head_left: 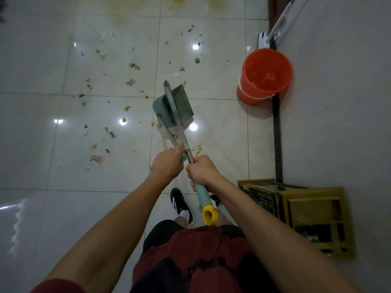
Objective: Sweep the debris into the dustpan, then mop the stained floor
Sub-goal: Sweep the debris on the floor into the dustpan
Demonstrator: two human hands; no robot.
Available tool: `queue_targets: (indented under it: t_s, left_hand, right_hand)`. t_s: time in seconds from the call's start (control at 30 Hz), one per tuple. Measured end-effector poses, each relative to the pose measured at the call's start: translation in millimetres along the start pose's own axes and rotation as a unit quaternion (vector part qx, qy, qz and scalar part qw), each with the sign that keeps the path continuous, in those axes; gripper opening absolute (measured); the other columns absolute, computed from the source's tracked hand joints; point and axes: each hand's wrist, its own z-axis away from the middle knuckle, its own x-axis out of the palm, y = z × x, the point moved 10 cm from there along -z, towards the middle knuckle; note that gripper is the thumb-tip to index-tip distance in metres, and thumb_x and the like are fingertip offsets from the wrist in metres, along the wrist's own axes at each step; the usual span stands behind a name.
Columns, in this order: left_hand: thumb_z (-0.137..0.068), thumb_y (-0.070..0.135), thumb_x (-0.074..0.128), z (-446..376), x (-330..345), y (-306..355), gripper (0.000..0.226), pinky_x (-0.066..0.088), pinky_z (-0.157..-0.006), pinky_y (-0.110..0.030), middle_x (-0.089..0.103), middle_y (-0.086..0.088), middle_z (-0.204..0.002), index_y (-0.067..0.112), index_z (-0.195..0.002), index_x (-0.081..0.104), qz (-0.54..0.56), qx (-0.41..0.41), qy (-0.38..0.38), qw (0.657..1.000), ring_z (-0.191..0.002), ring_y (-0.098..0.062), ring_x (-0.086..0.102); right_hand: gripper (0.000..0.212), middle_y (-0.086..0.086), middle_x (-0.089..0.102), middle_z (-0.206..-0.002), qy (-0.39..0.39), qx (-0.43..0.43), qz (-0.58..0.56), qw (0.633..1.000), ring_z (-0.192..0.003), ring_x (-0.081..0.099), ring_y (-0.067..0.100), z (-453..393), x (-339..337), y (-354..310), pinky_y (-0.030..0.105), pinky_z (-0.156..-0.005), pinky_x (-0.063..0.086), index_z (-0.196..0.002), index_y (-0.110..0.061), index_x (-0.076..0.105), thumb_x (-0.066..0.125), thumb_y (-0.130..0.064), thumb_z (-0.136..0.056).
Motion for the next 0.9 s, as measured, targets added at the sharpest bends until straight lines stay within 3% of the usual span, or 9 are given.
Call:
queue_targets:
  t_s: [0.1,0.17,0.27,0.33,0.47,0.67,0.8,0.9]
  left_hand:
    - [-0.095,0.021,0.057,2,-1,-10,0.039,0.055,-0.064,-0.037,0.068,-0.012,-0.098,0.018,-0.131,0.044,-0.005,-0.006,-0.006,1.0,-0.076,-0.029,0.066]
    - [-0.095,0.021,0.057,7,-2,-23,0.038,0.057,-0.067,-0.038,0.067,-0.011,-0.101,0.018,-0.13,0.043,-0.016,-0.014,-0.014,1.0,-0.076,-0.027,0.065]
    - [-0.096,0.02,0.055,15,-18,-59,0.035,0.057,-0.065,-0.038,0.067,-0.009,-0.094,0.019,-0.13,0.047,0.009,-0.044,0.017,0.999,-0.068,-0.023,0.061]
    - [-0.095,0.019,0.054,18,-32,-83,0.035,0.058,-0.063,-0.037,0.064,-0.006,-0.085,0.022,-0.13,0.051,0.041,-0.074,0.052,0.995,-0.063,-0.021,0.06]
    - [-0.091,0.018,0.054,37,-28,-111,0.036,0.06,-0.065,-0.04,0.063,-0.004,-0.079,0.024,-0.126,0.057,0.081,-0.12,0.05,0.988,-0.064,-0.023,0.061]
    - [-0.091,0.022,0.051,74,-1,-129,0.043,0.06,-0.068,-0.041,0.066,-0.008,-0.084,0.027,-0.134,0.054,0.103,-0.131,0.034,0.985,-0.069,-0.027,0.063]
    - [-0.089,0.02,0.051,89,-5,-141,0.042,0.059,-0.068,-0.042,0.067,-0.01,-0.086,0.026,-0.13,0.056,0.107,-0.138,0.047,0.984,-0.071,-0.03,0.064]
    - [-0.09,0.018,0.052,97,-8,-144,0.043,0.058,-0.067,-0.04,0.067,-0.01,-0.088,0.024,-0.133,0.056,0.112,-0.14,0.05,0.983,-0.072,-0.029,0.063]
  right_hand:
    - [0.007,0.011,0.058,-0.081,0.028,-0.045,0.11,0.993,-0.062,0.064,0.032,-5,8,-7,0.034,-0.052,0.054,-0.087,-0.013,0.052,0.049,-0.007,-0.084]
    - [0.013,0.012,0.061,-0.09,0.045,-0.065,0.171,0.982,-0.076,0.067,0.034,-3,12,-7,0.041,-0.064,0.06,-0.096,-0.01,0.057,0.05,-0.008,-0.085]
    - [0.032,0.014,0.065,-0.107,0.069,-0.103,0.267,0.956,-0.085,0.063,0.029,-2,7,0,0.033,-0.066,0.052,-0.119,-0.01,0.057,0.048,-0.009,-0.088]
    - [0.038,0.012,0.065,-0.104,0.079,-0.121,0.285,0.948,-0.08,0.06,0.025,-5,0,5,0.031,-0.064,0.048,-0.126,-0.012,0.055,0.048,-0.008,-0.089]
    - [0.025,0.007,0.061,-0.086,0.092,-0.119,0.25,0.956,-0.068,0.061,0.026,-6,-2,3,0.042,-0.061,0.061,-0.112,-0.015,0.059,0.053,-0.012,-0.088]
    - [0.024,0.01,0.065,-0.089,0.125,-0.101,0.227,0.961,-0.062,0.063,0.027,-5,3,4,0.039,-0.055,0.061,-0.108,-0.007,0.065,0.061,-0.012,-0.084]
    - [0.035,0.012,0.066,-0.085,0.143,-0.123,0.132,0.973,-0.055,0.061,0.024,3,5,-2,0.029,-0.043,0.052,-0.122,-0.013,0.063,0.061,-0.015,-0.087]
    - [0.043,0.013,0.066,-0.09,0.096,-0.062,0.023,0.993,-0.058,0.06,0.022,1,11,18,0.027,-0.047,0.05,-0.132,-0.026,0.055,0.059,-0.017,-0.089]
